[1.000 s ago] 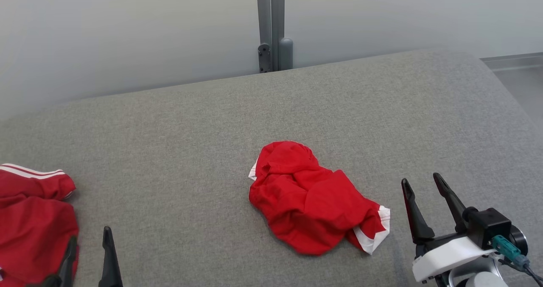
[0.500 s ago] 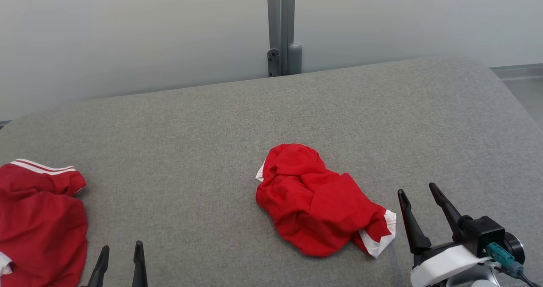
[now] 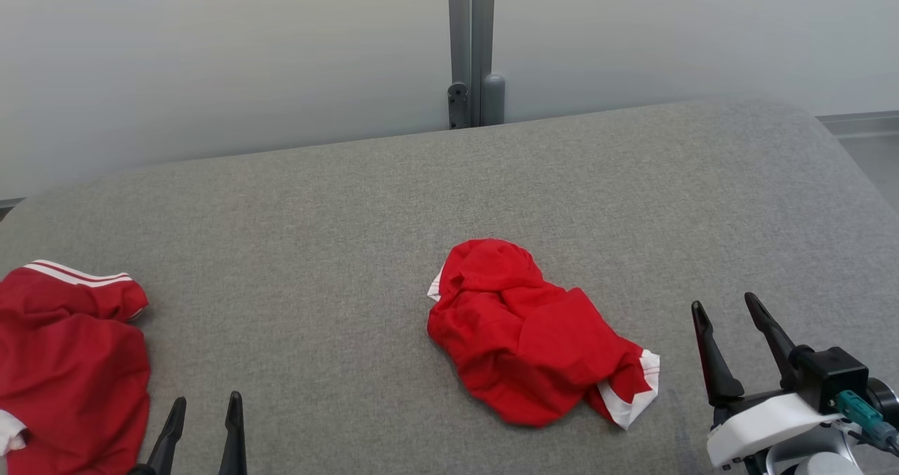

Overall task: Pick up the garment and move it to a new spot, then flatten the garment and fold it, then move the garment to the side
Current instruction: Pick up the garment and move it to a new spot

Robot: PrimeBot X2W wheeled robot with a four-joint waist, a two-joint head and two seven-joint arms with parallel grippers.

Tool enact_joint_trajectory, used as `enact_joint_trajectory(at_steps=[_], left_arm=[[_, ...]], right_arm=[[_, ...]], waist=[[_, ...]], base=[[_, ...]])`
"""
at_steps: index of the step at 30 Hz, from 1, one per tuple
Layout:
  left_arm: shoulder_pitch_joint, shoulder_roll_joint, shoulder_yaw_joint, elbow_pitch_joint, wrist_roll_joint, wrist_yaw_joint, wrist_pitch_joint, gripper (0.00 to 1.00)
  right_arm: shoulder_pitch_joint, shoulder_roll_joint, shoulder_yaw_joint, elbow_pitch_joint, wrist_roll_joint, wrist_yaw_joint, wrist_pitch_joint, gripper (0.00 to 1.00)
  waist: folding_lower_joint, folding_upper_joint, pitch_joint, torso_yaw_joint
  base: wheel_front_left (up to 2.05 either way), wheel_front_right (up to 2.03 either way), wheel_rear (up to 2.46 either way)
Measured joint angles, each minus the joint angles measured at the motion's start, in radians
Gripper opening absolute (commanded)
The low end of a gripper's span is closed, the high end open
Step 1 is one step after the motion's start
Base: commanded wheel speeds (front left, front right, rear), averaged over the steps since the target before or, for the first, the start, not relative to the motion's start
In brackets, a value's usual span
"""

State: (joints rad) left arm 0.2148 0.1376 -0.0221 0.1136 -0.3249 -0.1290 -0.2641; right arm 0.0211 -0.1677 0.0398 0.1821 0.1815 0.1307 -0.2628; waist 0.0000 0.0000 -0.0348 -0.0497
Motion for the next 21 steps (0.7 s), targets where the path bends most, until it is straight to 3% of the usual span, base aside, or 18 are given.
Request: enact_joint_trajectory(at_steps=[21], left_arm=[[-0.005,0.020,0.018,0.022,-0.017,0.000,0.000,1.00]], right_arm=[[-0.004,-0.008,-0.020,0.019,0.003,0.000,0.000,1.00]], waist=[[0.0000,0.0000,-0.004,0.018]], base=[[0.00,0.00,0.00]])
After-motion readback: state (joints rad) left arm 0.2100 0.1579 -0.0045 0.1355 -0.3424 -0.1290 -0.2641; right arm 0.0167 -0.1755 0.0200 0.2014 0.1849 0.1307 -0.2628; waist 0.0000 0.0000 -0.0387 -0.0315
